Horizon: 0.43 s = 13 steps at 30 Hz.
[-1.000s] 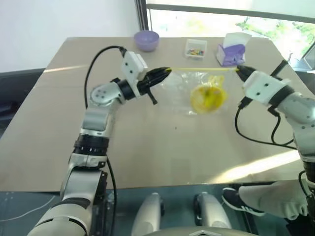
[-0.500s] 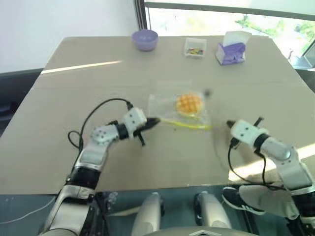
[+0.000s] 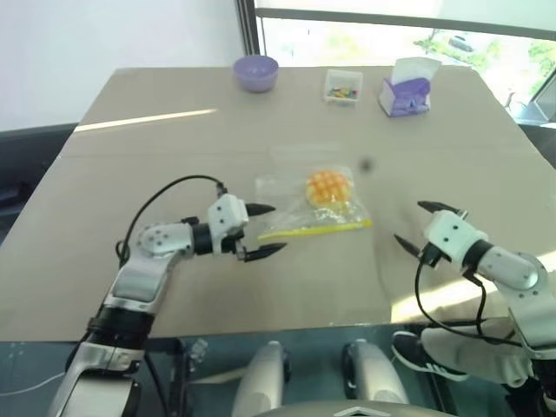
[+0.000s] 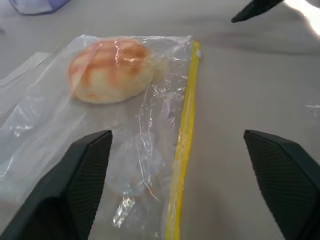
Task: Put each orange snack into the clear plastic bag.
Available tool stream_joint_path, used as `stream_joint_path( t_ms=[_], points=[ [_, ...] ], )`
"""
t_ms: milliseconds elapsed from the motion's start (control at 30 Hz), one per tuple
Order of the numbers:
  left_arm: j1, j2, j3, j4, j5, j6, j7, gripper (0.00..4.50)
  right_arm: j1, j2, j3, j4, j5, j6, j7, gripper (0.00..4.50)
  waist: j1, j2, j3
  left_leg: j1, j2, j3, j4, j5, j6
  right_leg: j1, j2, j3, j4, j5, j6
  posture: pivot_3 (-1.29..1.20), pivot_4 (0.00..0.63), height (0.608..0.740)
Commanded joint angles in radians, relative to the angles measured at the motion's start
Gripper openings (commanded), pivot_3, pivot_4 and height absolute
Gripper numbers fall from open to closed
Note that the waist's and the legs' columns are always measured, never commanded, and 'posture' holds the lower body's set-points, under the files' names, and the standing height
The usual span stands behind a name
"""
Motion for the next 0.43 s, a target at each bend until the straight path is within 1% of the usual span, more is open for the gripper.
stream_joint_path(
  t_ms=[33, 133, 233, 333, 433],
  points=[
    [0.036, 0.056, 0.127, -0.077, -0.123, 0.126, -0.004, 4.25, 0.058, -0.008, -0.113, -0.110, 0.123, 0.037, 0.045, 4.45, 0.001, 0.000, 0.000, 0.000, 0.000, 0.000, 0.000, 0.000, 0.000, 0.000, 0.000, 0.000, 0.000, 0.000, 0.000, 0.00, 0.150, 0.737],
    [0.085, 0.114, 0.211, -0.109, -0.198, 0.222, -0.022, 4.25, 0.136, -0.003, -0.226, -0.188, 0.236, 0.080, 0.071, 4.45, 0.002, 0.000, 0.000, 0.001, 0.000, 0.000, 0.000, 0.000, 0.000, 0.000, 0.000, 0.000, 0.000, 0.000, 0.000, 0.00, 0.150, 0.737],
    [0.148, 0.174, 0.266, -0.116, -0.206, 0.240, -0.060, 4.25, 0.220, -0.005, -0.341, -0.253, 0.332, 0.130, 0.094, 4.45, 0.002, 0.000, 0.000, 0.000, 0.001, 0.000, 0.000, 0.000, 0.000, 0.000, 0.000, 0.000, 0.000, 0.000, 0.000, 0.00, 0.150, 0.737],
    [0.168, 0.188, 0.297, -0.121, -0.218, 0.252, -0.056, 4.25, 0.260, -0.016, -0.388, -0.278, 0.356, 0.143, 0.093, 4.45, 0.002, 0.000, 0.000, 0.001, 0.001, 0.000, 0.000, 0.000, 0.000, 0.000, 0.000, 0.000, 0.000, 0.000, 0.000, 0.00, 0.150, 0.737],
    [0.166, 0.190, 0.304, -0.111, -0.218, 0.251, -0.058, 4.25, 0.268, -0.027, -0.402, -0.285, 0.369, 0.154, 0.092, 4.45, 0.002, 0.000, 0.000, 0.001, 0.001, 0.001, 0.000, 0.000, 0.000, 0.001, 0.000, 0.000, 0.000, -0.002, -0.002, 0.00, 0.150, 0.737]
  ],
)
